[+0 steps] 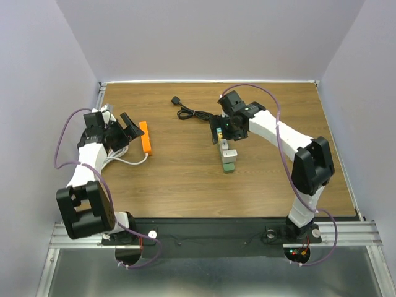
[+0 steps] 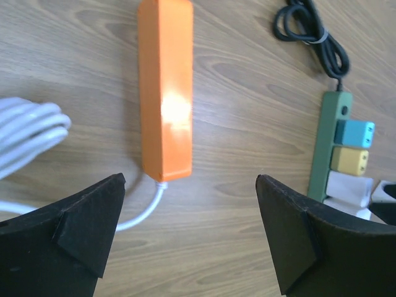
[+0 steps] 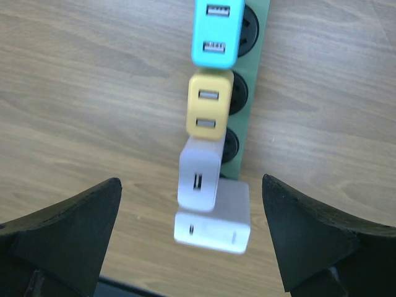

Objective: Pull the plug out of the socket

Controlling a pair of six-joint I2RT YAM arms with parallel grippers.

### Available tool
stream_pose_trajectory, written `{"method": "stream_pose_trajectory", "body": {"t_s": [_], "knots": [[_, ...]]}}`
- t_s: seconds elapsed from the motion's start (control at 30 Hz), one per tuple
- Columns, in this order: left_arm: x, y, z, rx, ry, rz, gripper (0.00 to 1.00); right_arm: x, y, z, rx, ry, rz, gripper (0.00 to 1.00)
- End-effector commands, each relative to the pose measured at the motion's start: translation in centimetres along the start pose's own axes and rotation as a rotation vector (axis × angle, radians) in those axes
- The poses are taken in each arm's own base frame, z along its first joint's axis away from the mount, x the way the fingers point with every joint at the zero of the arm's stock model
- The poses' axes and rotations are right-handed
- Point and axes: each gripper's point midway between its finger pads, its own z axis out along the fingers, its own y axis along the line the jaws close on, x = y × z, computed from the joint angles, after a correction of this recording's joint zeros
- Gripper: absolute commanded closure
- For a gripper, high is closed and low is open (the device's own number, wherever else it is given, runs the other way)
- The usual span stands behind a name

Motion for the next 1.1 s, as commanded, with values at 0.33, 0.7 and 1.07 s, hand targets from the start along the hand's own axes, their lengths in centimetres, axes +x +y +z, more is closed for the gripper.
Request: {"method": "stream_pose_trajectory", "body": {"t_s": [0.33, 0.7, 1.07], "knots": [[1.8, -6.7, -7.9, 0.234, -0.116, 0.070, 0.01, 0.7, -0.4, 4.7, 0.088, 0.049, -0.026, 0.46], [4.9, -8.2, -7.9, 0.343, -0.049, 0.086, 0.01, 1.0, 4.4, 1.6, -0.194, 0.063, -0.020, 0.99], [7.2, -13.4, -6.9, 0.469, -0.018, 0.113, 0.01, -0.1, 12.3, -5.4, -0.692, 0.051, -0.030, 1.00]]}}
